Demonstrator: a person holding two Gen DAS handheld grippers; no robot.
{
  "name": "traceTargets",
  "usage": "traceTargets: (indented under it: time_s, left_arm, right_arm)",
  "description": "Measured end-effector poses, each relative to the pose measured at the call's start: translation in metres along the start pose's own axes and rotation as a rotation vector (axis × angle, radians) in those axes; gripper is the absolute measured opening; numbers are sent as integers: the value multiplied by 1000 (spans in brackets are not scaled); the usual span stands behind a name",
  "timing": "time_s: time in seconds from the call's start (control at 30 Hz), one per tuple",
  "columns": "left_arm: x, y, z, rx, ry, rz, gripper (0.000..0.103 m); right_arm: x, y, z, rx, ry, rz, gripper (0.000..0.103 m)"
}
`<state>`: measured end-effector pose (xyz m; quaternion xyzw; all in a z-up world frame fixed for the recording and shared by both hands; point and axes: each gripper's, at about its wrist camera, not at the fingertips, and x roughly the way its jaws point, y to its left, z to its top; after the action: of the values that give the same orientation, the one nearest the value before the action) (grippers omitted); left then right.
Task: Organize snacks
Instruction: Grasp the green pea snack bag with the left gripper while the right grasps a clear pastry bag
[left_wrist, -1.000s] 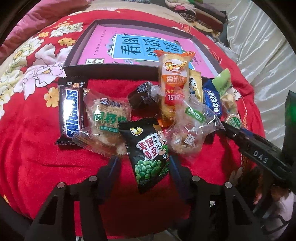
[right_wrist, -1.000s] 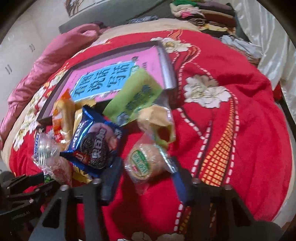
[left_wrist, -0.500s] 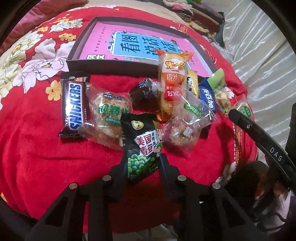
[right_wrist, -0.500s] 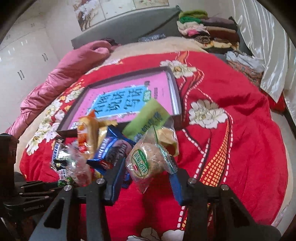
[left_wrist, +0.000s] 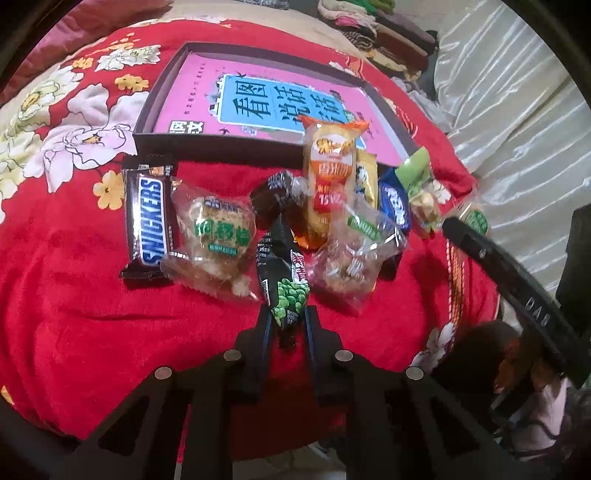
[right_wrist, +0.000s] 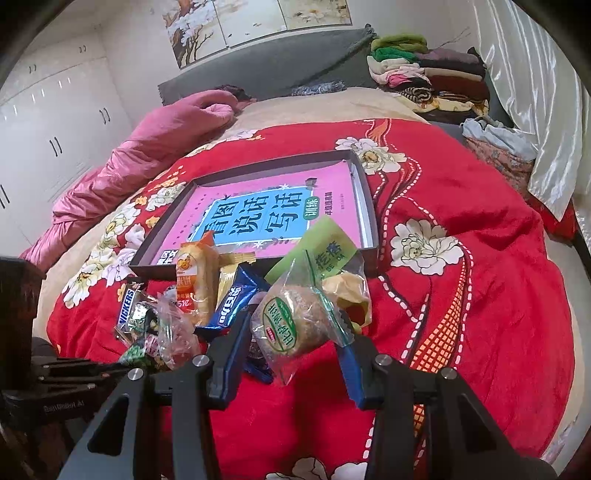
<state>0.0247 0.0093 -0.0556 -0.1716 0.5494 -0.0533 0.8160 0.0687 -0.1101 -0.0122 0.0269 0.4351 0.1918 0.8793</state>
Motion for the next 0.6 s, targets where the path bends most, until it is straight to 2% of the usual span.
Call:
traceTargets:
  time_s: [0.13, 0.37, 0.6]
  left_arm:
    - [6, 1, 5, -27, 14, -32, 17]
    - [16, -3, 13, -42, 33, -44, 29]
    - [25, 8, 24, -115, 40, -69, 29]
  right_arm:
    - [1, 2, 0, -8, 4, 3, 45]
    - [2, 3, 0, -11, 6, 2, 45]
    - [4, 3, 0, -18, 8, 3, 45]
